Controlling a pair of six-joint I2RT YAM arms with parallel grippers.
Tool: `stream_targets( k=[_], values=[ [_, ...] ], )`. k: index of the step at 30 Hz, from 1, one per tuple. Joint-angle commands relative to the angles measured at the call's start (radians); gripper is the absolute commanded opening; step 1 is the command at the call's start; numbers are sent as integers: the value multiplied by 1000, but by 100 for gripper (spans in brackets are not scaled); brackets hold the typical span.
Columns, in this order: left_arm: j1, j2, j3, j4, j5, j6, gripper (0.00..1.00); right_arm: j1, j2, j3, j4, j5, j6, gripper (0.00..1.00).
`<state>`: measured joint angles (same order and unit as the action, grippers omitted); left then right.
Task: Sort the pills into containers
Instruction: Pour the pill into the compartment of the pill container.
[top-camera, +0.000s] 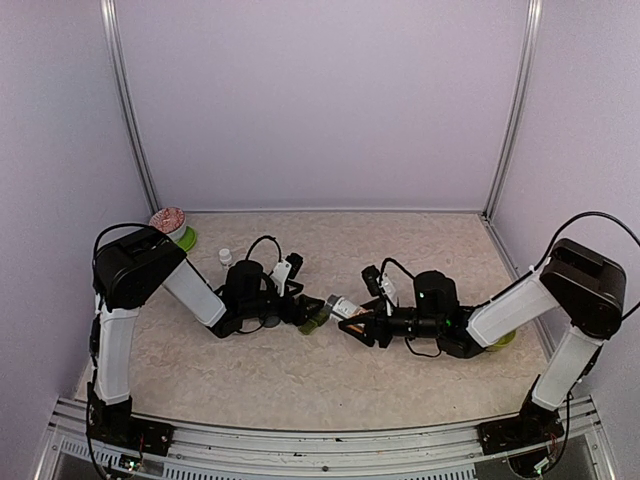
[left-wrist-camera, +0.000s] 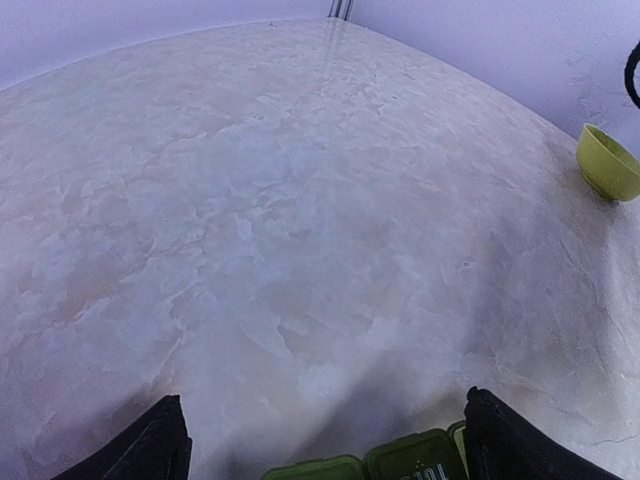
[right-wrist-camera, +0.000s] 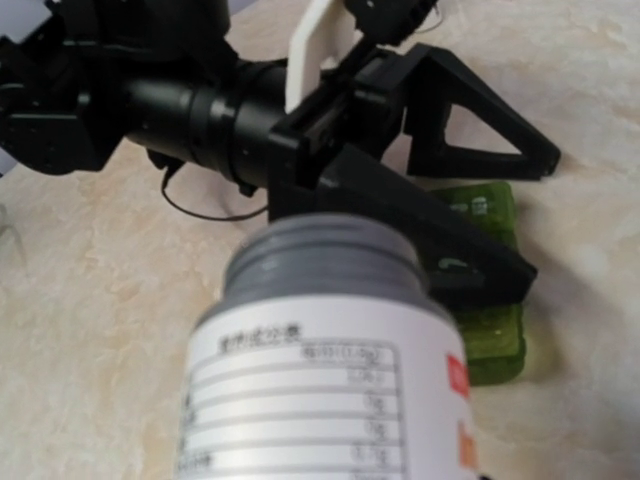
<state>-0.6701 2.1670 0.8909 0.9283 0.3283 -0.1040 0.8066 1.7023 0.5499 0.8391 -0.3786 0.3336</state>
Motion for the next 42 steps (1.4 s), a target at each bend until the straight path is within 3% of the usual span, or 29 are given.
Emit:
stream_targets(
  k=[1,23,42],
  values=[
    [-3,22,-6,-35,1,1,92,-8,35,36,30,3,-9,15],
    [3,22,-7,-30,11,-7,92,-28,199,90,107,-4,0,15],
    [6,23,-7,-28,15,-10,91,-34,208,138,-27,-4,-22,14]
  ],
)
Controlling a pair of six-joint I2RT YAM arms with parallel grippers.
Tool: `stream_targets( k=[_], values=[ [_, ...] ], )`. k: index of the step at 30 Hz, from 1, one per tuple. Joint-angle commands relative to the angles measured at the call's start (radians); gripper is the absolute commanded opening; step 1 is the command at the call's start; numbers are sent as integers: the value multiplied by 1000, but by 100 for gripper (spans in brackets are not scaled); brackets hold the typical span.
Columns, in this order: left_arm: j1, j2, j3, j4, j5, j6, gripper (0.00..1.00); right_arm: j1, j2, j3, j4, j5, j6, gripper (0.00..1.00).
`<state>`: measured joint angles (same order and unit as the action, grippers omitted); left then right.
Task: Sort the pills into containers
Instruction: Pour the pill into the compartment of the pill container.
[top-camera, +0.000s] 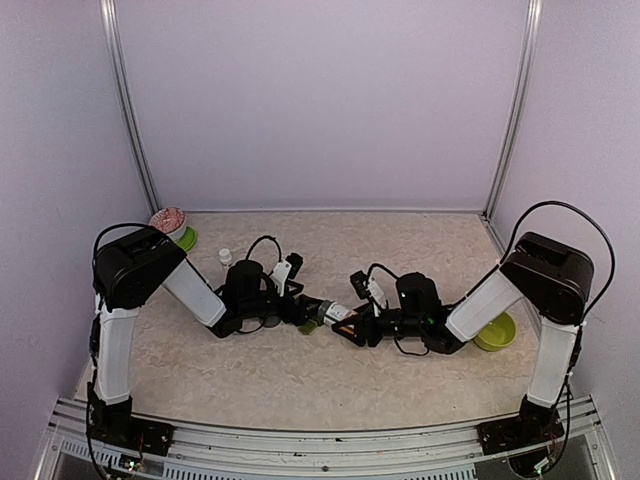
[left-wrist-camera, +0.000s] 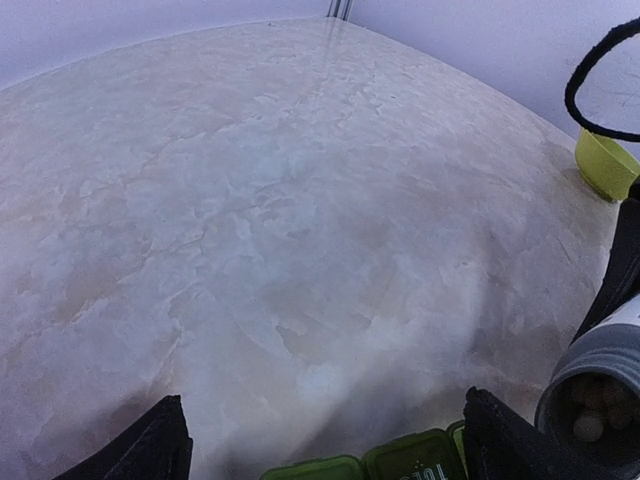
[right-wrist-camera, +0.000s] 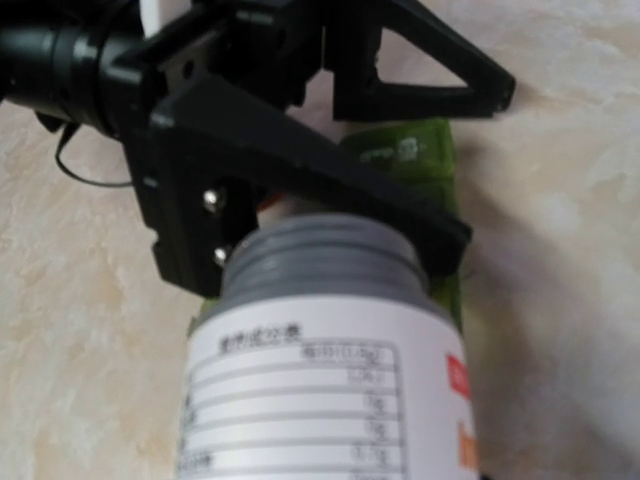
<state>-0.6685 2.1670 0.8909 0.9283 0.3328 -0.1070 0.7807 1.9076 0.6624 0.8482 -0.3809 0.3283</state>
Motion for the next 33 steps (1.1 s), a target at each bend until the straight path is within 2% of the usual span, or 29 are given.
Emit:
stream_targets(
  k=[1,21,33],
  values=[
    [4,23,-7,-29,11,-7,91,-8,2,28,-47,0,-20,14],
    [6,24,-8,-28,12,-5,91,-8,-9,97,-220,38,-29,14],
    [6,23,-7,-28,12,-5,90,-8,-27,101,-253,35,-33,14]
  ],
)
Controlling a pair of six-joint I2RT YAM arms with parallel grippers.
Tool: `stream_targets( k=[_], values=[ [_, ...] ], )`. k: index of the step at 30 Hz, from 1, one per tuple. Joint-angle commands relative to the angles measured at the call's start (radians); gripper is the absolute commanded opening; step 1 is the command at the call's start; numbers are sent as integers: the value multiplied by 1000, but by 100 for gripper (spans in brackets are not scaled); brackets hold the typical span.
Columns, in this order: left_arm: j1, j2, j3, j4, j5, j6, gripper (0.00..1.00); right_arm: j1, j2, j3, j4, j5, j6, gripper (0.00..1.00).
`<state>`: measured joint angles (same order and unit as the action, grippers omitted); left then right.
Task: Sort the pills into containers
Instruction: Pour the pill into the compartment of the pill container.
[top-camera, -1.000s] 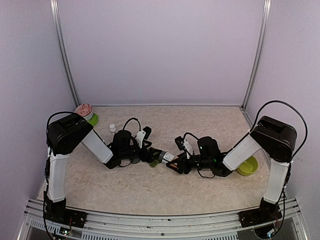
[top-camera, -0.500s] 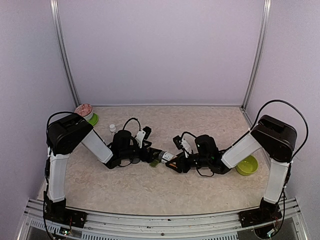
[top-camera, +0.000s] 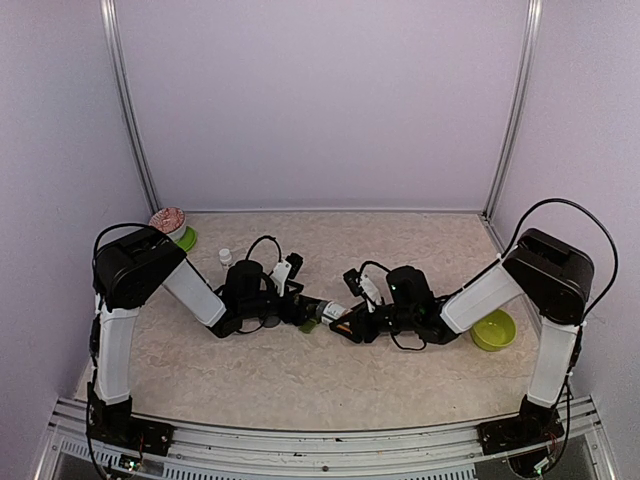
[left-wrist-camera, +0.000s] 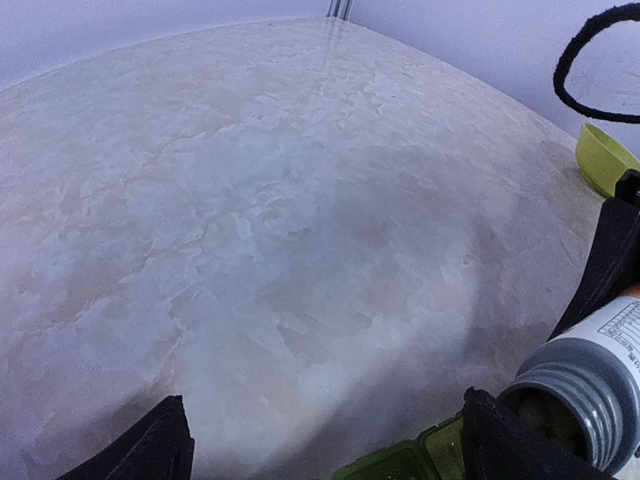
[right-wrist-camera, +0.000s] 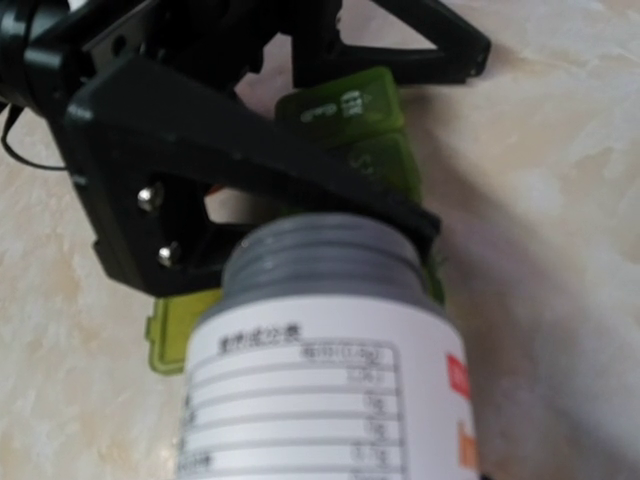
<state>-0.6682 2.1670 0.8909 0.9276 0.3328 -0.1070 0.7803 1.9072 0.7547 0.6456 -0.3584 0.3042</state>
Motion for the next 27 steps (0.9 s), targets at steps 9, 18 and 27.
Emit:
stream_targets(
  k=[9,18,27],
  values=[
    [23,21,-15,-11,36,-35,90,-7,-60,8,-56,11,-19,14],
    [39,19,-28,12,51,-59,89,-7,-74,11,-55,9,-23,15],
    [35,14,-32,2,52,-59,91,-7,-89,15,-59,6,-21,15]
  ],
)
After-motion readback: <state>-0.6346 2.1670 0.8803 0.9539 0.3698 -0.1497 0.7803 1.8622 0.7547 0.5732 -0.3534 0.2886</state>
